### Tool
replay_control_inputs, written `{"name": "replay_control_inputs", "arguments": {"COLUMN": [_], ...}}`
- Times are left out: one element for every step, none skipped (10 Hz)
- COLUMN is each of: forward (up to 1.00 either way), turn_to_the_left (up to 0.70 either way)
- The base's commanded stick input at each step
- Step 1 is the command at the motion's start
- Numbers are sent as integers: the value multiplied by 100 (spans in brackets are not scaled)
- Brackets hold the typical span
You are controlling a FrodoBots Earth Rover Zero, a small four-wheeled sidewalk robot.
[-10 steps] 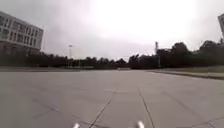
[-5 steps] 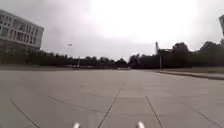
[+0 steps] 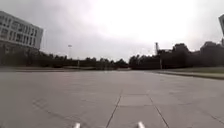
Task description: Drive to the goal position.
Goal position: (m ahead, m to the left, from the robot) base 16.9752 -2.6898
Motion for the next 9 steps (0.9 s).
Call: {"name": "replay_control_inputs", "arguments": {"forward": [0,0,0,0,0,0,0,0,0], "turn_to_the_left": [0,0,0,0,0,0,0,0,0]}}
